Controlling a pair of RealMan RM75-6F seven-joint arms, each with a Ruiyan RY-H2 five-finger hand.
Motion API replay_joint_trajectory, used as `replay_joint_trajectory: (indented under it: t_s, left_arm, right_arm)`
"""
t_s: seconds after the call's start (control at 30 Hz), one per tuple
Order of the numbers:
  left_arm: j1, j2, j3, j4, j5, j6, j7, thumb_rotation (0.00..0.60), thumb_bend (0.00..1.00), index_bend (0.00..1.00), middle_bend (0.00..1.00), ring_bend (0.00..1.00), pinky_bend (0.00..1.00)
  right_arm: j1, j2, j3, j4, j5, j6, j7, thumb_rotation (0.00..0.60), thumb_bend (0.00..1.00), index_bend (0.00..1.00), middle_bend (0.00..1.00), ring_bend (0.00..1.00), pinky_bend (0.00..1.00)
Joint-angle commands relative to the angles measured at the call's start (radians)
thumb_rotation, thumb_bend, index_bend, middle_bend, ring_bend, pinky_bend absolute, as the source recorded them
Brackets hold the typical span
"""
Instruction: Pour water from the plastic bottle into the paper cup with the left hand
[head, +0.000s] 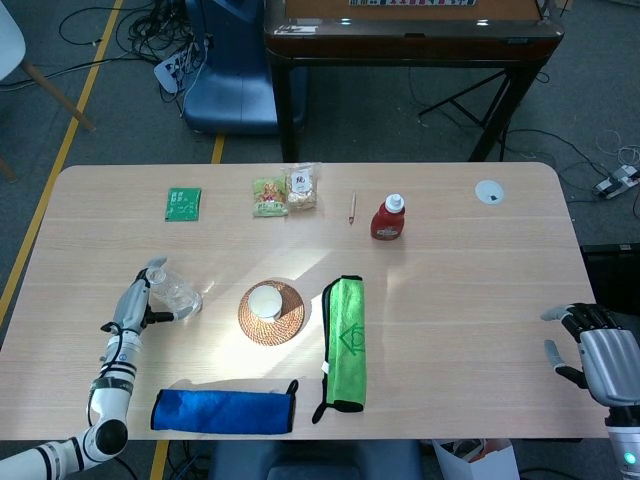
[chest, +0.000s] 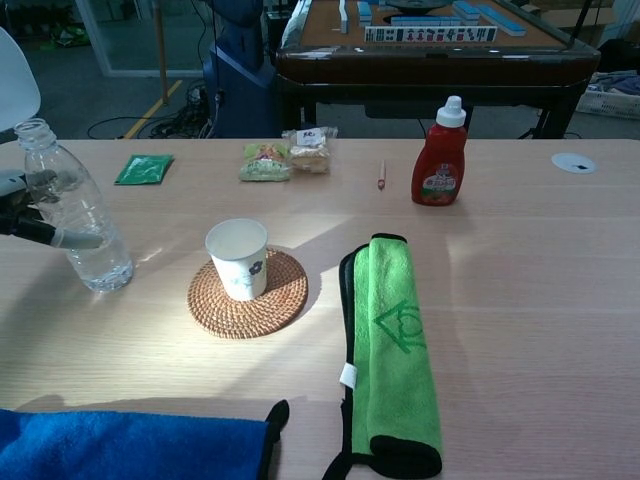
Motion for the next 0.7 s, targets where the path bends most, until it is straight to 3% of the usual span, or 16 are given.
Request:
replay_joint_trajectory:
  t_s: [0.03, 0.27, 0.7]
  left_arm:
    - [-0.001, -0.005, -0.004, 0.006, -0.007, -0.003, -0.004, 0.6, 0.05, 0.13, 0.08, 0.08, 0.09]
    - [-0.003, -0.021, -0.001, 0.029, -0.021, -0.009, 0.002, 0.6, 0.05, 0.33, 0.25, 0.17, 0.09]
    - [-0.004, -0.058, -0.013, 0.06, -0.006, 0.014, -0.013, 0.6, 0.05, 0.44, 0.41, 0.28, 0.14]
  right_arm:
    - [0.0, 0.0, 0.001, 0.0, 0.001, 0.001, 0.0, 0.6, 0.45, 0.39, 0.38, 0.27, 0.26]
    - [-0.001, 0.002, 0.001, 0.0, 0.0, 0.001, 0.003, 0.6, 0.45, 0.39, 0.39, 0.27, 0.26]
    - [-0.002, 0.003, 0.001, 0.0, 0.0, 0.001, 0.006, 0.6, 0.45, 0.39, 0.4, 0.28, 0.26]
